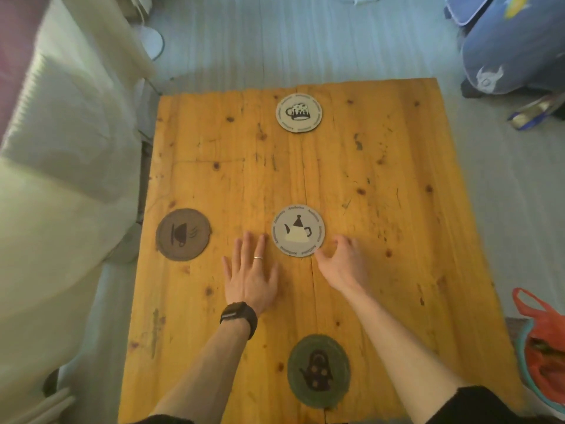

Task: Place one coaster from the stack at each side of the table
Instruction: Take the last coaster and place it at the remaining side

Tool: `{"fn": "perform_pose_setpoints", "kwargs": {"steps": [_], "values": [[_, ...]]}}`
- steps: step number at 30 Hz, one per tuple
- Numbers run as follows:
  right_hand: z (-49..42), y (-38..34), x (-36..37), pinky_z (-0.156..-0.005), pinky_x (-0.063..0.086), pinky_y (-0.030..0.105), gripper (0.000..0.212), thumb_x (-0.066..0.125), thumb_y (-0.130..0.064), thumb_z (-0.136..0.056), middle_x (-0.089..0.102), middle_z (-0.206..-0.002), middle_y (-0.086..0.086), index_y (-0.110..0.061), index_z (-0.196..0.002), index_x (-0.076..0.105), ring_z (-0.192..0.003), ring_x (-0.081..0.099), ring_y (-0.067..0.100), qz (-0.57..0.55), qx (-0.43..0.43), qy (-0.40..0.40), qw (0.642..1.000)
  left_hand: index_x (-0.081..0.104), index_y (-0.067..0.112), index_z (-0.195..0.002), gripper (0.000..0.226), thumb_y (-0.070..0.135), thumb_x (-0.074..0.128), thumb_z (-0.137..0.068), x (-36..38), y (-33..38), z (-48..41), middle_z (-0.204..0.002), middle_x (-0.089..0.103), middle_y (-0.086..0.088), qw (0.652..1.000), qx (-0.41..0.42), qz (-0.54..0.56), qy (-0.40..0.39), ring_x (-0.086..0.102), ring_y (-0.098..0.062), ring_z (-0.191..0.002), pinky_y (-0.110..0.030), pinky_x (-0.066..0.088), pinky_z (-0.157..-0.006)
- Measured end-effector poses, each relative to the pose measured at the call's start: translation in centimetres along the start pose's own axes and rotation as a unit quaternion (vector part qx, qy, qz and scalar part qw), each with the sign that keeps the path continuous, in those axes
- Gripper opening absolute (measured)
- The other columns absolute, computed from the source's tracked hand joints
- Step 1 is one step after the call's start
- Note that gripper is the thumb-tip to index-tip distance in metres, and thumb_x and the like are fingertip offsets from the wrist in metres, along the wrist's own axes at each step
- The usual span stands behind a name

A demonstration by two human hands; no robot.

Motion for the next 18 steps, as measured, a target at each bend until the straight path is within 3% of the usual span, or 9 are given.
{"fn": "perform_pose_setpoints", "kwargs": {"steps": [5,8,10,12,14,16,18], "values": [[-1.5,-2.6,0.1,-0.087,0.051,0.039,0.073,0.066,-0.064,-0.079,0.049,-0.128,0.008,-0.014,-0.129,0.049,-0.112,0.051,0.026,0.023,-0.013,0.073,0.997,-0.02,0.043,-0.149,0.069,0.067,0.015,-0.095,1.3,-1.0,-0.1,-0.161,-0.023,0.011,1.0,0.02,-0.018,-0.002,-0.024,-0.014,-0.148,-0.049,-0.006,-0.121],[-1.5,-2.6,0.4,-0.084,0.043,0.031,0.069,0.076,-0.055,-0.075,0.049,-0.124,0.008,-0.012,-0.122,0.05,-0.112,0.05,0.026,-0.001,0.013,0.078,0.997,-0.021,0.043,-0.149,0.07,0.068,0.014,-0.094,1.6,-1.3,-0.4,-0.161,-0.024,0.01,0.999,0.014,-0.035,-0.003,-0.025,-0.015,-0.148,-0.049,-0.008,-0.121],[-1.7,-2.9,0.4,-0.079,0.046,0.031,0.06,0.081,-0.045,-0.075,0.053,-0.119,0.006,-0.012,-0.115,0.05,-0.107,0.053,0.026,-0.032,0.033,0.073,0.996,-0.023,0.043,-0.148,0.07,0.068,0.013,-0.094,1.8,-1.1,-0.5,-0.16,-0.026,0.009,0.999,0.013,-0.035,-0.011,-0.026,-0.015,-0.147,-0.049,-0.009,-0.121],[-1.7,-3.7,0.4,-0.062,0.047,0.029,0.045,0.079,-0.033,-0.08,0.058,-0.108,0.003,-0.017,-0.106,0.046,-0.094,0.058,0.023,-0.04,0.025,0.066,0.997,-0.024,0.043,-0.147,0.071,0.069,0.014,-0.094,1.9,-1.1,-0.5,-0.159,-0.028,0.009,0.999,0.017,-0.031,-0.022,-0.028,-0.015,-0.147,-0.049,-0.01,-0.121],[-1.0,-4.4,0.6,-0.048,0.036,0.024,0.035,0.071,-0.023,-0.088,0.06,-0.097,0.001,-0.02,-0.102,0.04,-0.077,0.058,0.018,-0.045,0.009,0.052,0.998,-0.025,0.044,-0.147,0.071,0.069,0.014,-0.093,2.0,-1.3,-0.5,-0.159,-0.03,0.01,0.999,0.018,-0.029,-0.042,-0.029,-0.015,-0.146,-0.049,-0.011,-0.12],[0.1,-3.1,0.6,-0.05,0.043,0.026,0.03,0.067,-0.021,-0.092,0.06,-0.095,0.0,-0.019,-0.104,0.04,-0.072,0.057,0.015,-0.109,0.033,0.033,0.993,-0.023,0.043,-0.148,0.072,0.07,0.014,-0.092,1.9,-1.2,-0.5,-0.158,-0.031,0.01,0.998,0.017,-0.029,-0.062,-0.029,-0.015,-0.146,-0.049,-0.01,-0.12],[1.9,-0.2,0.6,-0.066,0.056,0.035,0.031,0.067,-0.023,-0.092,0.061,-0.103,0.0,-0.021,-0.107,0.04,-0.079,0.06,0.014,-0.213,0.085,-0.005,0.973,-0.017,0.041,-0.151,0.073,0.069,0.019,-0.093,1.7,-0.8,-0.6,-0.159,-0.028,0.008,0.996,0.01,-0.028,-0.09,-0.025,-0.017,-0.148,-0.05,-0.007,-0.12]]}}
Point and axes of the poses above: each hand's wrist, its own z-axis away from the middle knuckle, its own x-axis out of the palm, y = z × x, the point moved 10 cm from there along -z, towards the middle knuckle
